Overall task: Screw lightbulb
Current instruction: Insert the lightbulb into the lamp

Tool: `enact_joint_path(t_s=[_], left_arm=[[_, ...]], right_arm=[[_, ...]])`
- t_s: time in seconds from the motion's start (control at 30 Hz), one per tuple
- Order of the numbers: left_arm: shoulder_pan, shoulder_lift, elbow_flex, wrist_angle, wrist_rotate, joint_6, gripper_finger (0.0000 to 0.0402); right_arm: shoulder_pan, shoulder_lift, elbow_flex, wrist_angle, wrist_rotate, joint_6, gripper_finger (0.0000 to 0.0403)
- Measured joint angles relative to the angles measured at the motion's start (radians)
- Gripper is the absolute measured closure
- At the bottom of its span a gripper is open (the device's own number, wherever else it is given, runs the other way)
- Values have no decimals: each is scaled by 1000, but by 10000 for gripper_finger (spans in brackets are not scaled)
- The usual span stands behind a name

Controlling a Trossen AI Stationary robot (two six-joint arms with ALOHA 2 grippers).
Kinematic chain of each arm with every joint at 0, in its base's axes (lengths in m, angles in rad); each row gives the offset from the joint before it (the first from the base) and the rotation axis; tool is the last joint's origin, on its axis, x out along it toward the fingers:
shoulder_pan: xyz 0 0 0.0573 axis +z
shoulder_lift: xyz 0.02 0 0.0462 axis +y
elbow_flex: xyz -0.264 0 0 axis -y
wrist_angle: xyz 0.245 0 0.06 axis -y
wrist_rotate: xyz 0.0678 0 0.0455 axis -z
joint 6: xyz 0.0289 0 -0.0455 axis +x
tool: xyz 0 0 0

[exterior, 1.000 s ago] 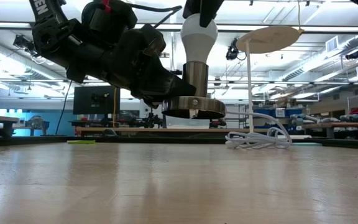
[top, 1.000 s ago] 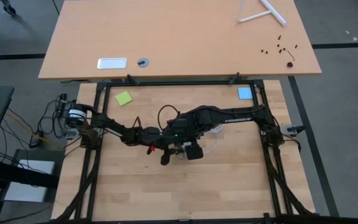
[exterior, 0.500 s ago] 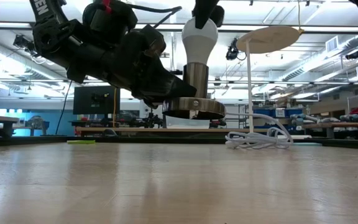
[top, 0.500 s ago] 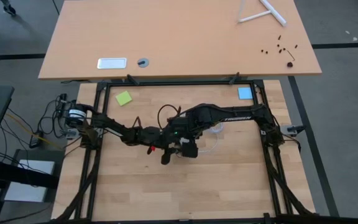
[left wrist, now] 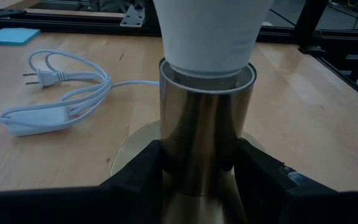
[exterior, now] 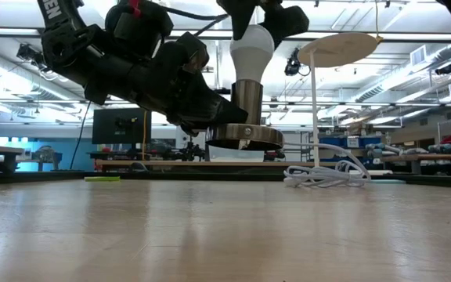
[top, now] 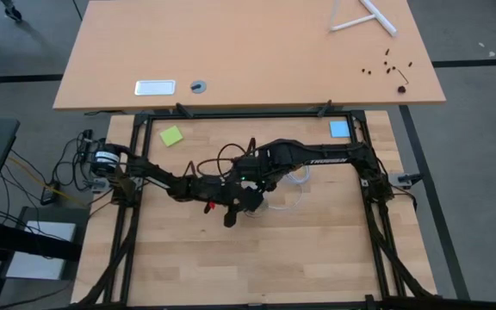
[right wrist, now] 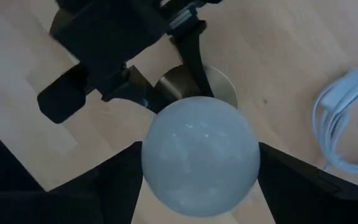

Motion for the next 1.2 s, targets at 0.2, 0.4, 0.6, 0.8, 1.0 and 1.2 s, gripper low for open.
enact_joint_path(t_s=[0.2, 0.4, 0.6, 0.8, 1.0, 1.2], left_arm=[[-8, 0, 0, -4, -3, 10, 243], [-8, 0, 0, -5, -2, 17, 243], [-8, 0, 0, -6, 2, 18, 243], [-8, 0, 0, -7, 2, 18, 243], [-8, 0, 0, -8, 2, 25, 243], [-8, 0, 0, -12, -2, 25, 243]], right_arm=[[-5, 0, 0, 0, -23, 27, 88], [-5, 0, 0, -1, -24, 15, 57], [-5, 0, 0, 10, -23, -29, 49], [-7, -1, 0, 14, -21, -68, 48], [-7, -2, 0, 14, -19, -130, 48], [-7, -2, 0, 9, 0, -168, 48]])
